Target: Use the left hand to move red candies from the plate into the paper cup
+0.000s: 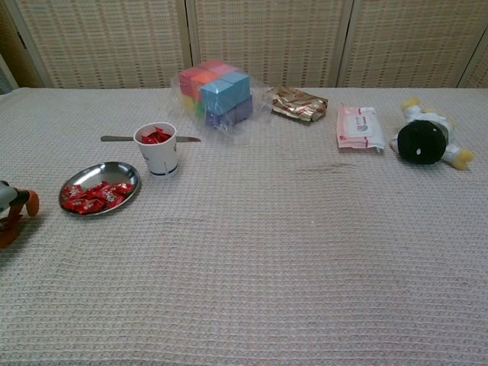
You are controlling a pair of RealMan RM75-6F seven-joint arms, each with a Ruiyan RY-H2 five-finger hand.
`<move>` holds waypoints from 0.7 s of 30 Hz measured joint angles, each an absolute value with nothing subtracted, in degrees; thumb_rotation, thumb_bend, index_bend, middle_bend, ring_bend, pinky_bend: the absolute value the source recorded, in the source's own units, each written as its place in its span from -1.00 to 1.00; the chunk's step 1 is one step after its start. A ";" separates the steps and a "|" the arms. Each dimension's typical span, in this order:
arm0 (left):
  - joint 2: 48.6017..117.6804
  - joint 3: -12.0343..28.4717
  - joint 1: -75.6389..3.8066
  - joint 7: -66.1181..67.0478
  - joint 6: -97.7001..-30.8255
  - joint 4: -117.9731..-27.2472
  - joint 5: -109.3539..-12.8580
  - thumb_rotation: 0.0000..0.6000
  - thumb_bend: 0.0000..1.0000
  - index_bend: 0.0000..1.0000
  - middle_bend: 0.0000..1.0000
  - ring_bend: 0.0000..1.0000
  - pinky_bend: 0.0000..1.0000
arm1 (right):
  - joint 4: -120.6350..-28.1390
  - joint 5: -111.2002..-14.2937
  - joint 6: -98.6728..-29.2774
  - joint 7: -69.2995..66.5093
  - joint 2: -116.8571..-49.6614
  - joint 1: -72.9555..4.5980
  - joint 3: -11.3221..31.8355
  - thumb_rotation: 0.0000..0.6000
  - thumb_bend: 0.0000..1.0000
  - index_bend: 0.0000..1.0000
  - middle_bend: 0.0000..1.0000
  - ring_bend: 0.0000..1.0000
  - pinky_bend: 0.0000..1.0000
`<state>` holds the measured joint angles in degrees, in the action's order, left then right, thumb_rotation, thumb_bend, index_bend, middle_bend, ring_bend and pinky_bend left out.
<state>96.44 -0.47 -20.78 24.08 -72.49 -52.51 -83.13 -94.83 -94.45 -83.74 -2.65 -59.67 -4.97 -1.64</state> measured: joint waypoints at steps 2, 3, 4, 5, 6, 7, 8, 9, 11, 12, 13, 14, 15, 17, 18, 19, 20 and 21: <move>96.45 -0.39 -20.78 23.82 -72.79 -52.40 -83.45 1.00 -0.22 -0.06 0.12 0.03 1.00 | -94.85 -94.37 -83.72 -2.65 -59.66 -4.98 -1.61 1.00 -0.87 -1.00 -1.00 -1.00 -1.00; 96.39 -0.33 -20.79 23.64 -73.00 -52.40 -83.67 1.00 -0.22 -0.05 0.14 0.05 1.00 | -94.86 -94.30 -83.72 -2.68 -59.64 -4.98 -1.58 1.00 -0.87 -1.00 -1.00 -1.00 -1.00; 96.29 -0.28 -20.80 23.52 -73.08 -52.47 -83.76 1.00 -0.22 -0.03 0.15 0.06 1.00 | -94.86 -94.25 -83.72 -2.70 -59.63 -4.98 -1.56 1.00 -0.87 -1.00 -1.00 -1.00 -1.00; 96.15 -0.24 -20.82 23.46 -73.15 -52.63 -83.85 1.00 -0.22 -0.01 0.16 0.08 1.00 | -94.86 -94.22 -83.72 -2.72 -59.61 -4.98 -1.55 1.00 -0.87 -1.00 -1.00 -1.00 -1.00; 95.91 -0.17 -20.87 23.43 -73.31 -52.97 -84.02 1.00 -0.21 0.00 0.18 0.08 1.00 | -94.86 -94.21 -83.72 -2.76 -59.60 -4.99 -1.53 1.00 -0.87 -1.00 -1.00 -1.00 -1.00; 95.68 -0.11 -20.93 23.49 -73.51 -53.31 -84.20 1.00 -0.21 0.01 0.19 0.09 1.00 | -94.86 -94.21 -83.71 -2.80 -59.58 -5.00 -1.53 1.00 -0.87 -1.00 -1.00 -1.00 -1.00; 95.43 -0.04 -21.00 23.60 -73.75 -53.71 -84.39 1.00 -0.21 0.02 0.20 0.09 1.00 | -94.83 -94.20 -83.69 -2.85 -59.58 -5.01 -1.53 1.00 -0.87 -1.00 -1.00 -1.00 -1.00; 95.06 0.07 -21.12 23.76 -74.04 -54.37 -84.65 1.00 -0.21 0.03 0.21 0.10 1.00 | -94.80 -94.19 -83.65 -2.92 -59.58 -5.04 -1.52 1.00 -0.87 -1.00 -1.00 -1.00 -1.00; 94.40 0.31 -21.45 24.12 -74.47 -55.75 -85.11 1.00 -0.21 0.05 0.23 0.11 1.00 | -94.76 -94.14 -83.54 -2.94 -59.59 -5.09 -1.51 1.00 -0.87 -1.00 -1.00 -1.00 -1.00; 93.85 0.55 -21.85 24.60 -74.80 -56.97 -85.57 1.00 -0.21 0.06 0.23 0.12 1.00 | -94.76 -94.15 -83.41 -2.91 -59.61 -5.15 -1.52 1.00 -0.87 -1.00 -1.00 -1.00 -1.00; 93.41 0.78 -22.26 25.11 -75.05 -58.01 -85.98 1.00 -0.21 0.07 0.24 0.13 1.00 | -94.76 -94.15 -83.31 -2.89 -59.61 -5.20 -1.53 1.00 -0.87 -1.00 -1.00 -1.00 -1.00; 92.96 1.06 -22.74 25.70 -75.26 -59.11 -86.40 1.00 -0.21 0.08 0.26 0.14 1.00 | -94.77 -94.14 -83.22 -2.87 -59.62 -5.25 -1.53 1.00 -0.87 -1.00 -1.00 -1.00 -1.00; 92.36 1.50 -23.54 26.57 -75.42 -60.68 -86.96 1.00 -0.21 0.08 0.26 0.14 1.00 | -94.77 -94.05 -83.15 -2.82 -59.64 -5.29 -1.50 1.00 -0.87 -1.00 -1.00 -1.00 -1.00; 91.48 2.41 -25.18 28.14 -75.42 -63.15 -87.82 1.00 -0.21 0.09 0.27 0.15 1.00 | -94.79 -93.84 -83.03 -2.75 -59.69 -5.34 -1.42 1.00 -0.87 -1.00 -1.00 -1.00 -1.00; 90.98 3.17 -26.55 29.26 -75.18 -64.70 -88.31 1.00 -0.21 0.09 0.27 0.15 1.00 | -94.80 -93.65 -82.93 -2.64 -59.74 -5.38 -1.35 1.00 -0.87 -1.00 -1.00 -1.00 -1.00; 90.70 3.84 -27.69 30.09 -74.86 -65.76 -88.59 1.00 -0.21 0.07 0.27 0.16 1.00 | -94.81 -93.51 -82.81 -2.55 -59.78 -5.42 -1.30 1.00 -0.87 -1.00 -1.00 -1.00 -1.00; 90.53 4.60 -28.90 30.93 -74.40 -66.63 -88.81 1.00 -0.21 0.05 0.27 0.17 1.00 | -94.81 -93.35 -82.66 -2.45 -59.83 -5.48 -1.25 1.00 -0.87 -1.00 -1.00 -1.00 -1.00; 90.48 5.70 -30.62 32.06 -73.58 -67.47 -88.99 1.00 -0.21 0.04 0.27 0.18 1.00 | -94.83 -93.11 -82.39 -2.31 -59.89 -5.57 -1.18 1.00 -0.87 -1.00 -1.00 -1.00 -1.00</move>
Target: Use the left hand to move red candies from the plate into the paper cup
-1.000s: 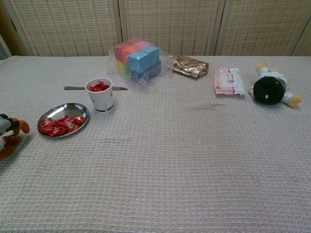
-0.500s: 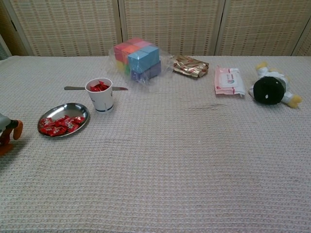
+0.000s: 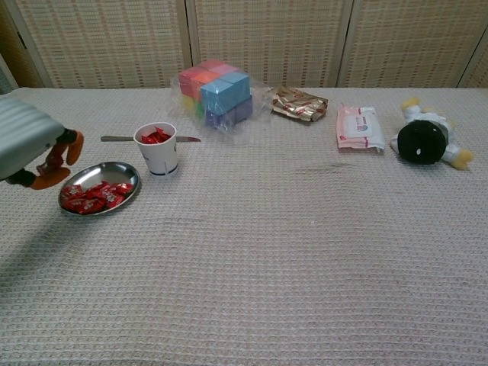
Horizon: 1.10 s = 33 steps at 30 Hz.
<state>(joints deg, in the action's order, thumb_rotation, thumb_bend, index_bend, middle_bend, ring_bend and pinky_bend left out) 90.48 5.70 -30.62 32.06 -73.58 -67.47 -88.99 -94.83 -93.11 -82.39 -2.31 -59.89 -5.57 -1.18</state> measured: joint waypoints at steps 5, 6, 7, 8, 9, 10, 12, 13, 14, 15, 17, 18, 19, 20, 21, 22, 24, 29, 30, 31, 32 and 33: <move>92.49 9.79 -37.52 34.79 -68.42 -67.47 -88.66 1.00 -0.21 0.03 0.27 0.18 1.00 | -94.83 -91.91 -81.44 -1.97 -60.06 -5.95 -0.81 1.00 -0.87 -1.00 -1.00 -1.00 -1.00; 93.49 10.57 -39.11 34.94 -66.97 -66.53 -88.32 1.00 -0.21 0.04 0.27 0.18 1.00 | -94.81 -91.52 -81.26 -1.91 -60.10 -6.02 -0.67 1.00 -0.87 -1.00 -1.00 -1.00 -1.00; 94.54 11.28 -40.44 34.93 -65.63 -65.21 -87.87 1.00 -0.21 0.04 0.27 0.18 1.00 | -94.79 -91.22 -81.12 -1.87 -60.14 -6.07 -0.56 1.00 -0.87 -1.00 -1.00 -1.00 -1.00; 95.09 11.62 -41.05 34.88 -64.99 -64.44 -87.60 1.00 -0.21 0.04 0.27 0.18 1.00 | -94.78 -90.94 -80.95 -1.83 -60.17 -6.12 -0.47 1.00 -0.87 -1.00 -1.00 -1.00 -1.00; 96.19 12.26 -42.23 34.72 -63.83 -62.74 -87.03 1.00 -0.21 0.04 0.27 0.18 1.00 | -94.75 -90.57 -80.64 -1.75 -60.21 -6.24 -0.33 1.00 -0.87 -1.00 -1.00 -1.00 -1.00; 97.02 12.71 -43.10 34.55 -63.07 -61.33 -86.63 1.00 -0.21 0.04 0.27 0.18 1.00 | -94.74 -90.46 -80.52 -1.72 -60.22 -6.29 -0.29 1.00 -0.87 -1.00 -1.00 -1.00 -1.00; 98.96 13.62 -45.06 33.84 -61.73 -57.73 -85.88 1.00 -0.21 0.04 0.27 0.18 1.00 | -94.72 -90.04 -80.09 -1.67 -60.26 -6.45 -0.18 1.00 -0.87 -1.00 -1.00 -1.00 -1.00; 99.79 13.96 -45.88 33.38 -61.28 -56.13 -85.60 1.00 -0.20 0.04 0.26 0.18 1.00 | -94.70 -89.81 -79.92 -1.63 -60.28 -6.51 -0.11 1.00 -0.87 -1.00 -1.00 -1.00 -1.00; 100.59 14.28 -46.68 32.83 -60.87 -54.54 -85.34 1.00 -0.20 0.04 0.26 0.18 1.00 | -94.69 -89.55 -79.76 -1.55 -60.30 -6.57 -0.04 1.00 -0.87 -1.00 -1.00 -1.00 -1.00; 101.58 14.63 -47.69 32.05 -60.38 -52.49 -85.01 1.00 -0.20 0.04 0.26 0.17 1.00 | -94.67 -89.22 -79.52 -1.46 -60.34 -6.65 0.05 1.00 -0.87 -1.00 -1.00 -1.00 -1.00; 102.88 15.02 -49.00 30.84 -59.77 -49.67 -84.55 1.00 -0.21 0.02 0.22 0.15 1.00 | -94.67 -88.84 -79.26 -1.28 -60.40 -6.76 0.19 1.00 -0.87 -1.00 -1.00 -1.00 -1.00; 103.62 15.16 -49.67 30.06 -59.37 -47.99 -84.21 1.00 -0.21 -0.01 0.18 0.10 0.99 | -94.66 -88.67 -79.16 -1.17 -60.44 -6.81 0.26 1.00 -0.87 -1.00 -1.00 -1.00 -1.00; 104.11 15.21 -50.06 29.56 -59.08 -46.86 -83.93 1.00 -0.21 -0.04 0.15 0.06 0.97 | -94.66 -88.55 -79.12 -1.11 -60.48 -6.83 0.31 1.00 -0.87 -1.00 -1.00 -1.00 -1.00; 104.51 15.20 -50.35 29.25 -58.83 -45.85 -83.68 1.00 -0.21 -0.09 0.10 0.00 0.95 | -94.66 -88.44 -79.10 -1.04 -60.51 -6.84 0.36 1.00 -0.87 -1.00 -1.00 -1.00 -1.00; 104.93 15.08 -50.63 29.10 -58.61 -44.68 -83.41 1.00 -0.20 -0.15 0.05 -0.05 0.93 | -94.66 -88.29 -79.08 -0.96 -60.54 -6.86 0.42 1.00 -0.87 -1.00 -1.00 -1.00 -1.00; 105.22 14.93 -50.76 29.08 -58.50 -43.97 -83.18 1.00 -0.20 -0.18 0.03 -0.07 0.93 | -94.67 -88.20 -79.05 -0.90 -60.57 -6.87 0.45 1.00 -0.87 -1.00 -1.00 -1.00 -1.00; 105.62 14.47 -50.85 28.91 -58.39 -43.22 -82.53 1.00 -0.20 -0.28 -0.03 -0.11 0.93 | -94.68 -88.00 -79.03 -0.69 -60.64 -6.87 0.53 1.00 -0.87 -1.00 -1.00 -1.00 -1.00; 105.18 14.03 -50.73 29.18 -58.62 -44.36 -81.86 1.00 -0.20 -0.40 -0.10 -0.16 0.95 | -94.83 -87.95 -79.24 -0.47 -60.70 -6.79 0.57 1.00 -0.87 -1.00 -1.00 -1.00 -1.00; 104.93 13.91 -50.67 29.39 -58.81 -44.96 -81.79 1.00 -0.20 -0.40 -0.11 -0.16 0.95 | -94.87 -88.01 -79.42 -0.48 -60.69 -6.73 0.57 1.00 -0.87 -1.00 -1.00 -1.00 -1.00; 104.71 13.83 -50.61 29.55 -58.96 -45.47 -81.74 1.00 -0.20 -0.40 -0.11 -0.16 0.95 | -94.88 -88.04 -79.56 -0.50 -60.69 -6.67 0.57 1.00 -0.87 -1.00 -1.00 -1.00 -1.00; 104.49 13.74 -50.53 29.70 -59.14 -46.05 -81.70 1.00 -0.20 -0.40 -0.11 -0.16 0.95 | -94.89 -88.07 -79.69 -0.53 -60.68 -6.62 0.58 1.00 -0.87 -1.00 -1.00 -1.00 -1.00; 104.16 13.63 -50.40 29.91 -59.40 -46.92 -81.65 1.00 -0.21 -0.41 -0.12 -0.16 0.95 | -94.91 -88.12 -79.85 -0.59 -60.66 -6.54 0.58 1.00 -0.87 -1.00 -1.00 -1.00 -1.00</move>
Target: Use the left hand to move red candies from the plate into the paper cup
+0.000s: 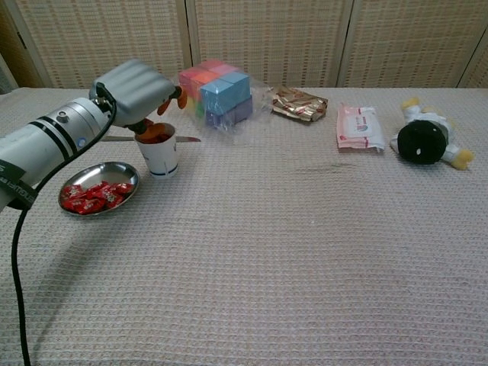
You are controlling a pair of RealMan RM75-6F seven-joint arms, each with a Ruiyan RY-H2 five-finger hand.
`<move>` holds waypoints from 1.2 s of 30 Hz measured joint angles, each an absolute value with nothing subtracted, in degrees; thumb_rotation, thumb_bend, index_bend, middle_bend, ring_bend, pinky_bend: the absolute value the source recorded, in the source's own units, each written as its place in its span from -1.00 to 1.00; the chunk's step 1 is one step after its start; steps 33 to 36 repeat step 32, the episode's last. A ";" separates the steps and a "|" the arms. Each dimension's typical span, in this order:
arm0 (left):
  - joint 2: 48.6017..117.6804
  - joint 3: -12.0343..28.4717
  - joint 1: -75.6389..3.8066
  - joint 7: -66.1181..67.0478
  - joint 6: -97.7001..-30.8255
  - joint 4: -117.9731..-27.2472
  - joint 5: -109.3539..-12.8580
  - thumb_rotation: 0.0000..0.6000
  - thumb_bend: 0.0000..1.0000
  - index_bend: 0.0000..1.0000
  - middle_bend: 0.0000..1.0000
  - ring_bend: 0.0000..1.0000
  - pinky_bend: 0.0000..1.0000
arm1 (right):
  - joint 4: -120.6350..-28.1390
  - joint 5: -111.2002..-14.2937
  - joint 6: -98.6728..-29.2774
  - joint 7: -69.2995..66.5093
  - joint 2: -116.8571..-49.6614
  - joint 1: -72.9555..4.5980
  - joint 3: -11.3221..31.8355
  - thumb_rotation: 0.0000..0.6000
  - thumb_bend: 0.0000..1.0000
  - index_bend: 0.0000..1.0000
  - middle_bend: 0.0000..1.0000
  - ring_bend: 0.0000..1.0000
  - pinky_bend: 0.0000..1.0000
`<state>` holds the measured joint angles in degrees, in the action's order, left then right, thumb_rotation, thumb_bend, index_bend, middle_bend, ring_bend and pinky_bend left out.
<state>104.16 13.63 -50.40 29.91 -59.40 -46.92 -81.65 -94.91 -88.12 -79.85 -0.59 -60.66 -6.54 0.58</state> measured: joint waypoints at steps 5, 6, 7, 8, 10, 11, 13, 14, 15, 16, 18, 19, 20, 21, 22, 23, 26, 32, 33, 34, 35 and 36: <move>102.33 13.14 -49.64 31.11 -60.75 -52.08 -81.58 1.00 -0.21 -0.45 -0.14 -0.16 0.96 | -95.02 -88.71 -80.43 -0.83 -60.57 -6.30 0.42 1.00 -0.87 -1.00 -1.00 -1.00 -1.00; 101.69 13.00 -49.36 31.52 -61.23 -53.89 -81.62 1.00 -0.21 -0.46 -0.14 -0.16 0.96 | -95.05 -88.89 -80.56 -0.87 -60.55 -6.25 0.37 1.00 -0.87 -1.00 -1.00 -1.00 -1.00; 101.20 12.89 -49.15 31.84 -61.59 -55.29 -81.65 1.00 -0.21 -0.47 -0.15 -0.16 0.96 | -95.08 -89.03 -80.68 -0.92 -60.53 -6.19 0.30 1.00 -0.87 -1.00 -1.00 -1.00 -1.00; 100.70 12.78 -48.93 32.18 -61.95 -56.59 -81.68 1.00 -0.22 -0.50 -0.16 -0.17 0.94 | -95.08 -89.06 -80.71 -0.93 -60.52 -6.18 0.29 1.00 -0.87 -1.00 -1.00 -1.00 -1.00; 99.49 12.51 -48.39 33.03 -62.84 -59.46 -81.78 1.00 -0.22 -0.58 -0.22 -0.20 0.84 | -95.12 -89.27 -80.81 -0.98 -60.50 -6.13 0.21 1.00 -0.87 -1.00 -1.00 -1.00 -1.00; 99.21 12.46 -48.25 33.20 -63.08 -60.16 -81.82 1.00 -0.22 -0.63 -0.29 -0.25 0.72 | -95.15 -89.48 -80.91 -1.03 -60.47 -6.10 0.14 1.00 -0.87 -1.00 -1.00 -1.00 -1.00; 98.09 12.21 -47.56 33.69 -64.14 -63.23 -81.96 1.00 -0.22 -0.72 -0.43 -0.39 0.46 | -95.24 -90.31 -81.38 -1.22 -60.35 -5.94 -0.12 1.00 -0.87 -1.00 -1.00 -1.00 -1.00; 97.42 11.94 -46.97 33.65 -64.83 -65.04 -81.93 1.00 -0.22 -0.75 -0.49 -0.46 0.30 | -95.27 -90.87 -81.76 -1.36 -60.26 -5.81 -0.29 1.00 -0.87 -1.00 -1.00 -1.00 -1.00; 95.73 10.99 -45.25 33.17 -66.18 -68.95 -81.83 1.00 -0.22 -0.79 -0.56 -0.54 0.10 | -95.27 -91.60 -82.37 -1.55 -60.14 -5.59 -0.52 1.00 -0.87 -1.00 -1.00 -1.00 -1.00; 94.87 10.47 -44.33 32.91 -66.76 -70.78 -81.79 1.00 -0.22 -0.84 -0.63 -0.61 -0.09 | -95.26 -92.02 -82.84 -1.66 -60.06 -5.39 -0.69 1.00 -0.87 -1.00 -1.00 -1.00 -1.00; 91.06 7.75 -40.03 31.62 -69.39 -77.91 -81.79 1.00 -0.22 -0.91 -0.74 -0.74 -0.32 | -95.16 -92.77 -83.85 -1.68 -60.01 -4.93 -0.97 1.00 -0.87 -1.00 -1.00 -1.00 -1.00; 89.23 6.10 -37.62 30.79 -70.90 -81.05 -81.94 1.00 -0.22 -0.94 -0.79 -0.81 -0.41 | -95.09 -93.12 -84.29 -1.68 -60.03 -4.75 -1.07 1.00 -0.87 -1.00 -1.00 -1.00 -1.00; 87.49 4.22 -34.96 29.76 -72.67 -84.02 -82.25 1.00 -0.22 -0.94 -0.81 -0.84 -0.44 | -94.99 -93.47 -84.76 -1.69 -60.09 -4.56 -1.16 1.00 -0.87 -1.00 -1.00 -1.00 -1.00; 85.41 1.54 -31.13 28.07 -75.45 -87.46 -82.90 1.00 -0.22 -0.94 -0.82 -0.87 -0.49 | -94.82 -93.98 -85.41 -1.69 -60.22 -4.31 -1.27 1.00 -0.87 -1.00 -1.00 -1.00 -1.00; 84.09 -0.42 -28.15 26.59 -77.87 -89.47 -83.58 1.00 -0.22 -0.94 -0.83 -0.90 -0.53 | -94.68 -94.38 -85.89 -1.69 -60.35 -4.12 -1.36 1.00 -0.87 -1.00 -1.00 -1.00 -1.00; 83.02 -2.17 -25.17 24.96 -80.53 -90.97 -84.39 1.00 -0.22 -0.94 -0.83 -0.91 -0.55 | -94.51 -94.78 -86.32 -1.66 -60.50 -3.95 -1.45 1.00 -0.87 -1.00 -1.00 -1.00 -1.00; 80.92 -6.09 -16.83 19.55 -90.00 -92.23 -87.04 1.00 -0.23 -0.94 -0.84 -0.93 -0.56 | -94.19 -95.90 -87.24 -1.53 -60.86 -3.43 -1.88 1.00 -0.87 -1.00 -1.00 -1.00 -1.00; 78.48 -9.23 -7.94 8.48 -100.07 -83.31 -90.76 1.00 -0.23 -0.94 -0.83 -0.93 -0.55 | -94.25 -97.30 -88.72 -1.05 -60.92 -2.57 -2.49 1.00 -0.87 -1.00 -1.00 -1.00 -1.00; 78.48 -9.23 -7.94 8.48 -100.07 -83.31 -90.76 1.00 -0.23 -0.94 -0.83 -0.93 -0.55 | -94.25 -97.30 -88.72 -1.05 -60.92 -2.57 -2.49 1.00 -0.87 -1.00 -1.00 -1.00 -1.00; 78.48 -9.23 -7.94 8.48 -100.07 -83.31 -90.76 1.00 -0.23 -0.94 -0.83 -0.93 -0.55 | -94.25 -97.30 -88.72 -1.05 -60.92 -2.57 -2.49 1.00 -0.87 -1.00 -1.00 -1.00 -1.00; 78.48 -9.23 -7.94 8.48 -100.07 -83.31 -90.76 1.00 -0.23 -0.94 -0.83 -0.93 -0.55 | -94.25 -97.30 -88.72 -1.05 -60.92 -2.57 -2.49 1.00 -0.87 -1.00 -1.00 -1.00 -1.00; 78.48 -9.23 -7.94 8.48 -100.07 -83.31 -90.76 1.00 -0.23 -0.94 -0.83 -0.93 -0.55 | -94.25 -97.30 -88.72 -1.05 -60.92 -2.57 -2.49 1.00 -0.87 -1.00 -1.00 -1.00 -1.00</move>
